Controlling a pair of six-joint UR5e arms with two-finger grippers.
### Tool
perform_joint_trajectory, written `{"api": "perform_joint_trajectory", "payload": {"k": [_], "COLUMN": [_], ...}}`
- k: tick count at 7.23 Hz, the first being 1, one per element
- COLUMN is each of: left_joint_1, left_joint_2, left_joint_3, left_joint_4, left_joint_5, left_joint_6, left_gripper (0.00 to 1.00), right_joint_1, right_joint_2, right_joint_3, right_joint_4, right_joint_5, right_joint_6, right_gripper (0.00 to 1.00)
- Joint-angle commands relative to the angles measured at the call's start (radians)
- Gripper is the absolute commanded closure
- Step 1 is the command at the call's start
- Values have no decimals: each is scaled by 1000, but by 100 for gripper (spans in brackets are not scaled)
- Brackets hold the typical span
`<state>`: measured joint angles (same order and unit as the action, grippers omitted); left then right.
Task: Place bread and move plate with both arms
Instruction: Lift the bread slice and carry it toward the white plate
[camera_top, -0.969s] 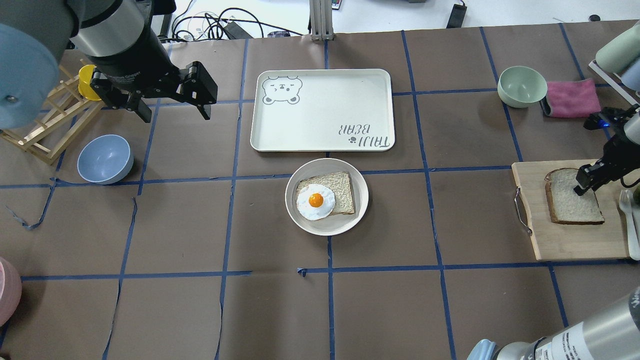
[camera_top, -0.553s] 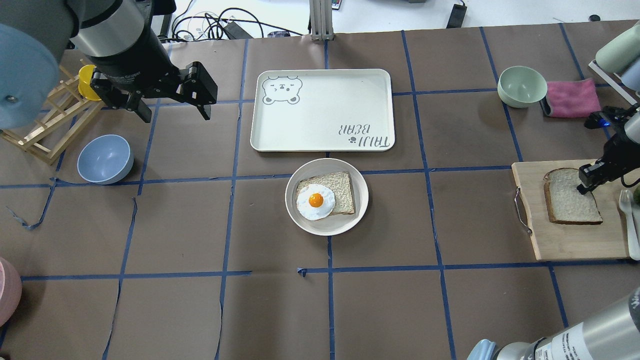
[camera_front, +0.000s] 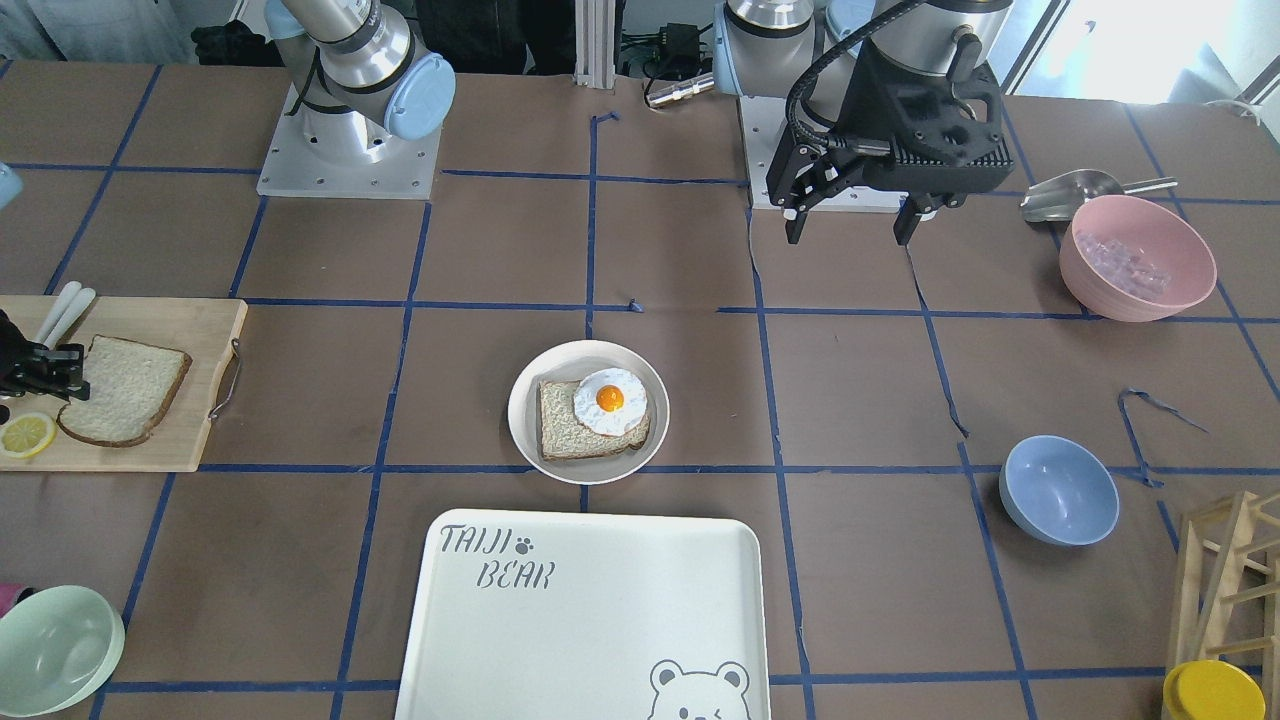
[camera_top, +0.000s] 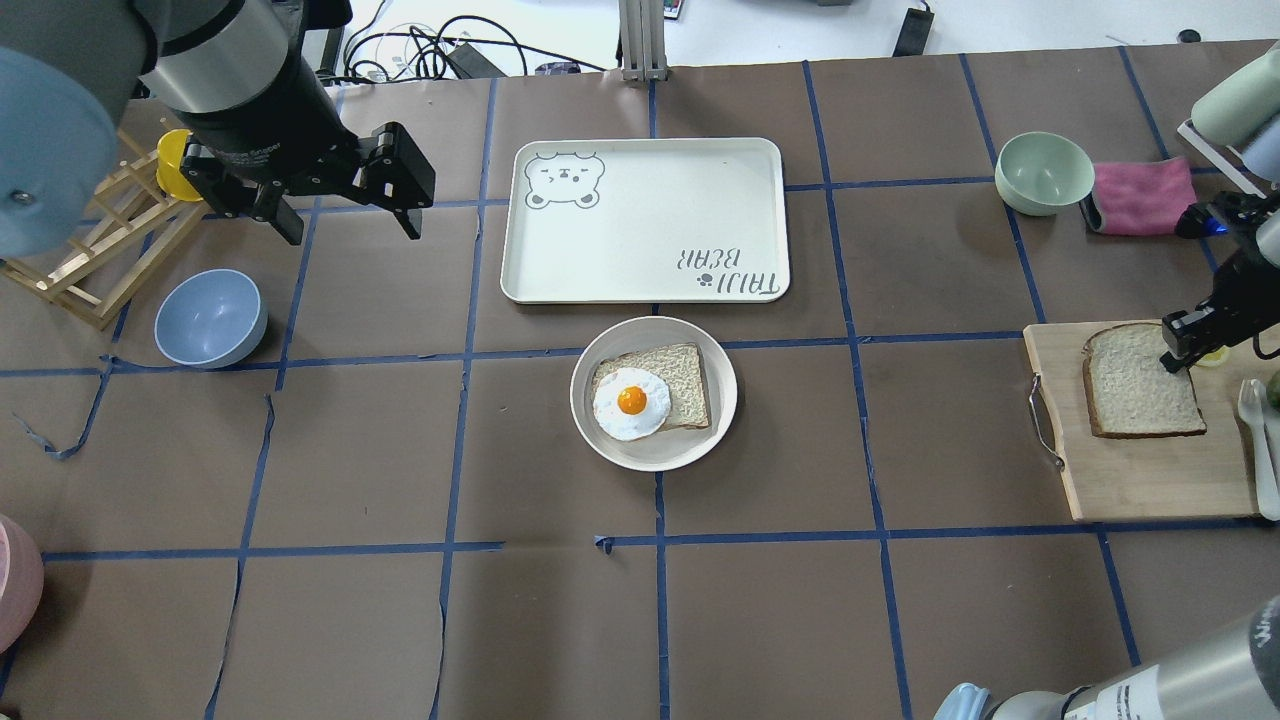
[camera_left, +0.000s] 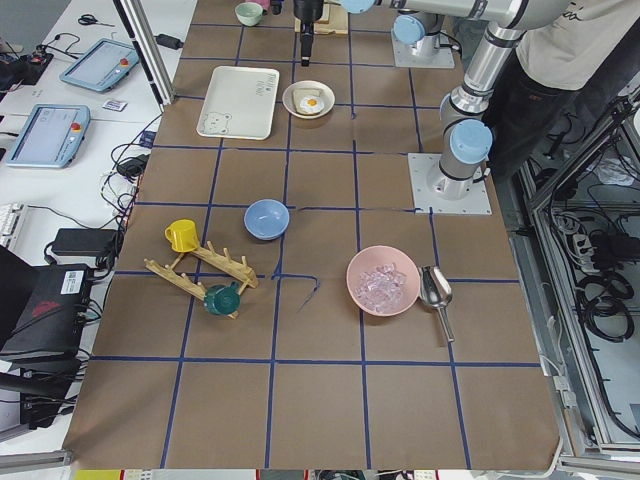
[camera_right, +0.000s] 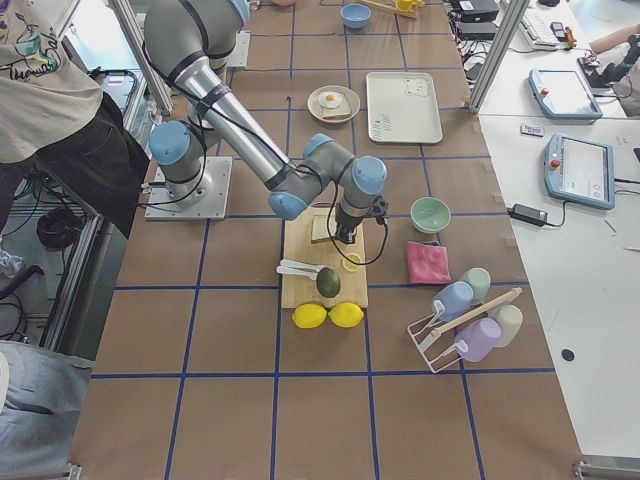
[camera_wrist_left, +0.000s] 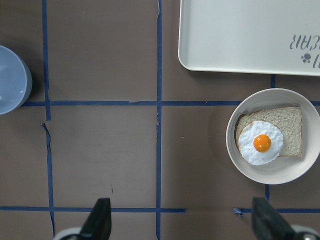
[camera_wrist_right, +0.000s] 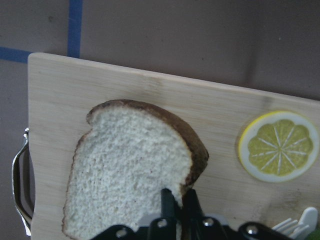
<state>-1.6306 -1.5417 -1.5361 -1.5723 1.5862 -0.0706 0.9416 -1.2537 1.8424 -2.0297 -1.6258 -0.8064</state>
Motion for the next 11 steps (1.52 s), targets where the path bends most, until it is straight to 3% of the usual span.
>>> {"api": "perform_joint_trajectory", "payload": {"k": [1,4,7,8,10,11], "left_joint_1": [0,0,0,0,0,0], "left_joint_2": [0,0,0,0,0,0], "left_joint_3": [-1,-1,-1,-1,-1,-1], "left_joint_4": [0,0,0,0,0,0], "left_joint_5": [0,0,0,0,0,0], "left_joint_6": [0,0,-2,0,0,0], "left_gripper": [0,0,0,0,0,0], "right_joint_1": [57,144,328,382,547,663], "right_joint_2": [-87,-99,-101,-99,-99,-84], "right_joint_3": [-11,-125,-227,-218,-204,-195], "right_joint_4": [19,199,353,388,376,288], "right_joint_5": [0,18,240,320,374,380], "right_joint_6": [25,119,294,382,511,532], "right_gripper": [100,100,100,100,100,100]}}
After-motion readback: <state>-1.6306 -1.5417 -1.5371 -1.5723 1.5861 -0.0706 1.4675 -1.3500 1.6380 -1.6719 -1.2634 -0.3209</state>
